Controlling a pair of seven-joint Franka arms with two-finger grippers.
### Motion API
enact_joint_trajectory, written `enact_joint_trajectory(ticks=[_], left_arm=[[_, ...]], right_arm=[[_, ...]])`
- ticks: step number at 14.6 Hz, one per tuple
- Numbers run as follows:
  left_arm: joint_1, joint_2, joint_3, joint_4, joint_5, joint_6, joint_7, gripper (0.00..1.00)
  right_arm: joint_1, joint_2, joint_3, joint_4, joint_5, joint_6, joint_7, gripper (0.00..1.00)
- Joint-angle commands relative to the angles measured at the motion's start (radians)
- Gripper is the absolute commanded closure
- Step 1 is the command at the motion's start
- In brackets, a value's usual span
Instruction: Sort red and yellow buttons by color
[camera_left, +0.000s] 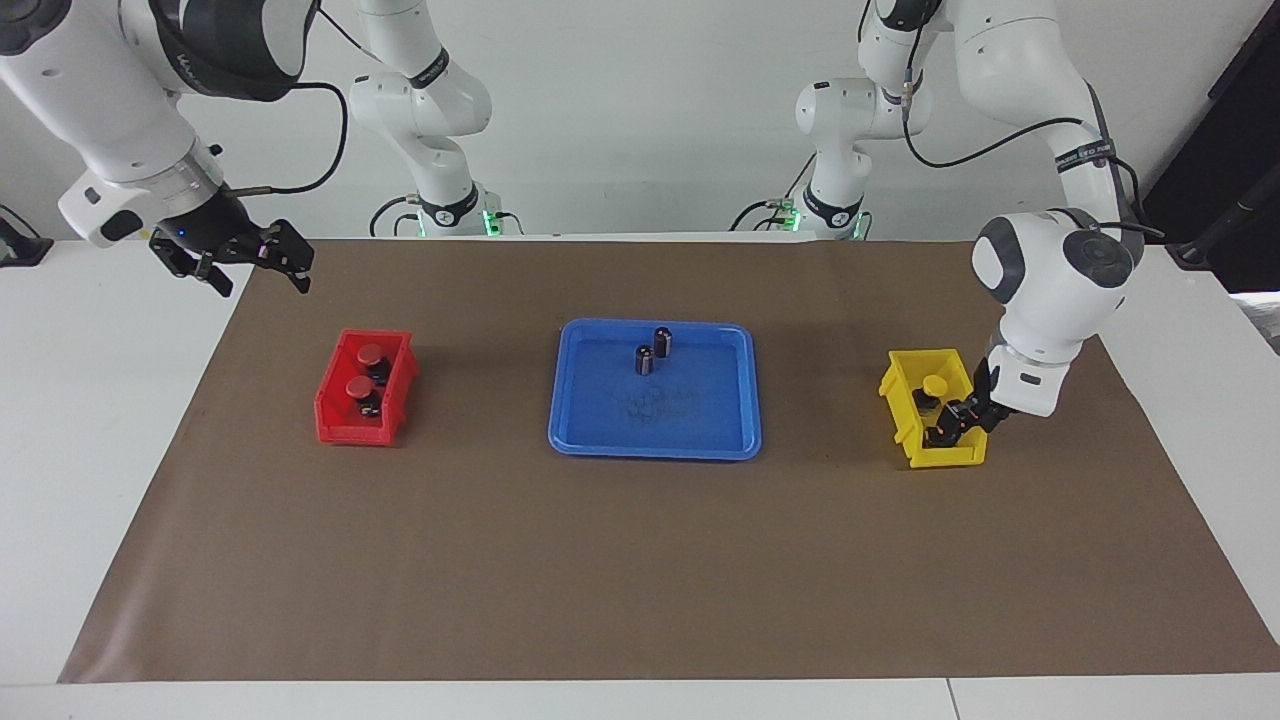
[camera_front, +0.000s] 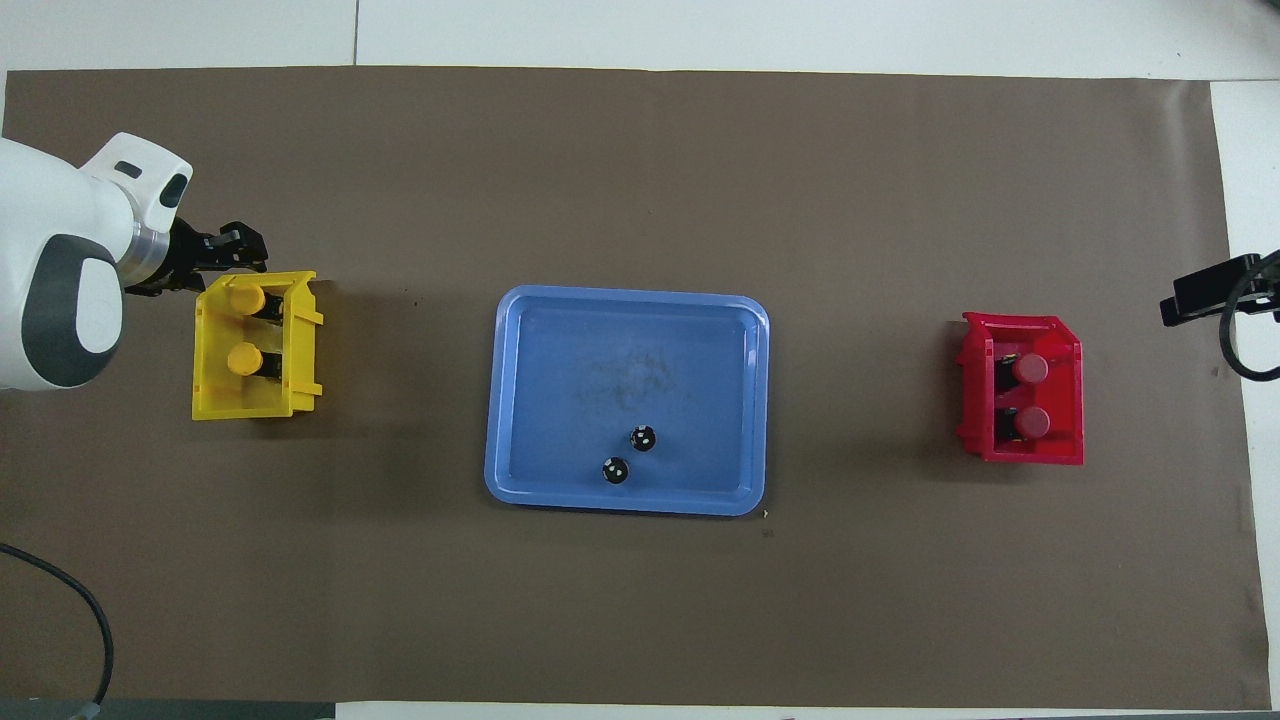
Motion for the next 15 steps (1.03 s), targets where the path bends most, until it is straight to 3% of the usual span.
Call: enact_joint_trajectory(ticks=[1,4,9,15], left_arm=[[0.007,-0.014,-0.003,0.112,-0.004,-0.183,0.076,0.0],[0.004,-0.032,-0.003,0.227,-0.003,-0.345,0.123,0.0],[0.008,-0.158,-0.005,0.218,-0.003,-0.408,0.219,0.0],[-0.006,-0.227,-0.009,0.246,-0.004,-0.486,0.318,0.0]], right_arm=[[-0.002,-0.023,0.004,-0.026,-0.007,0.004,0.008,0.0],[-0.002,-0.023,0.004,-0.026,-0.007,0.004,0.008,0.0],[-0.002,-0.023,0.004,-0.026,-0.007,0.004,0.008,0.0],[-0.002,-0.023,0.004,-0.026,-0.007,0.004,0.008,0.0]])
